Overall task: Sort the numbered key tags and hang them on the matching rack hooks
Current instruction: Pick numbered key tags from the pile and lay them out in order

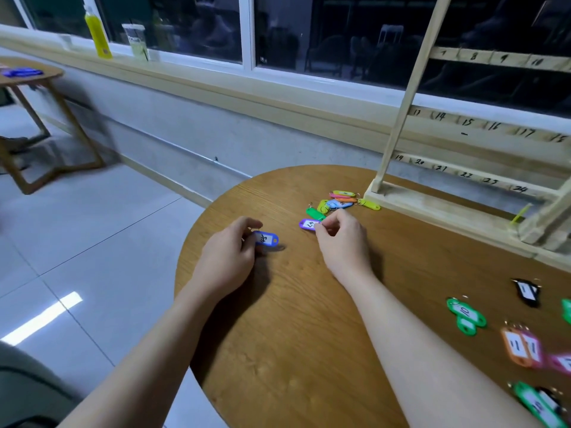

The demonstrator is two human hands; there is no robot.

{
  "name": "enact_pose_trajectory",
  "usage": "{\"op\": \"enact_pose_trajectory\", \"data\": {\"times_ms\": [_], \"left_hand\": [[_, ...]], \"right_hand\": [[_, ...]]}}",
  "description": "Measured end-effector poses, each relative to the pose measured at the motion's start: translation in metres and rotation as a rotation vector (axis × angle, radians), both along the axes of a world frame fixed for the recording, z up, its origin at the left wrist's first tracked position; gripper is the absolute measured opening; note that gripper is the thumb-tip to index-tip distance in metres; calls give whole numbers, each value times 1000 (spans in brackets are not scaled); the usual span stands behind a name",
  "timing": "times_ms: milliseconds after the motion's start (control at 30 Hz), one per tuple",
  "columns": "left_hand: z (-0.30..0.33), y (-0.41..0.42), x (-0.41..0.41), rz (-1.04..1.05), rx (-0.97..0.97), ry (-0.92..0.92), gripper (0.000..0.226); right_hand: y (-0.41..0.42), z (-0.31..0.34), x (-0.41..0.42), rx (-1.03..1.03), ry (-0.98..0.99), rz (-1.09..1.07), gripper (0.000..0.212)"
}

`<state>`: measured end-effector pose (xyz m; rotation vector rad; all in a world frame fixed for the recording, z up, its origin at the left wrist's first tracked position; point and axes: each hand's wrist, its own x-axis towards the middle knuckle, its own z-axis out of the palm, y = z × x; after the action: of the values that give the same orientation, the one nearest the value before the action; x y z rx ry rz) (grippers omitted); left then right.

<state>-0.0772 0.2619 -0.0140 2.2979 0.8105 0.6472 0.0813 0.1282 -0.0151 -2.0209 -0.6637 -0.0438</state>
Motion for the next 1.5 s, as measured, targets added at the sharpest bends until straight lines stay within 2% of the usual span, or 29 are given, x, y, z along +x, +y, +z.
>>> {"op": "enact_pose_trajectory", "data": {"times_ms": [167, 367, 500, 633, 800, 1033, 1300, 1500], "left_hand": [[-2, 1, 3, 55, -65, -77, 10], [7, -4, -1, 51, -69, -94, 11], [19, -11, -3, 48, -71, -103, 9], [48, -51, 8, -14, -60, -205, 4], [87, -164, 26, -382, -193, -334, 6], [112, -322, 11, -915, -198, -170, 12], [97, -426, -1, -1213, -9, 72, 3], [75, -467, 7, -1300, 26, 186, 13]], "right_hand": [[1, 1, 2, -21, 34, -26, 12], [-27, 16, -5, 63, 164, 24, 15], [-89, 49, -2, -2, 63, 62, 18], [-190, 76, -14, 48, 5, -9, 22], [-322, 89, -54, 177, 65, -151, 20], [-450, 91, -122, 273, 111, -361, 17], [-536, 76, -174, 277, 83, -489, 12], [-574, 51, -188, 193, 137, -594, 6]]}}
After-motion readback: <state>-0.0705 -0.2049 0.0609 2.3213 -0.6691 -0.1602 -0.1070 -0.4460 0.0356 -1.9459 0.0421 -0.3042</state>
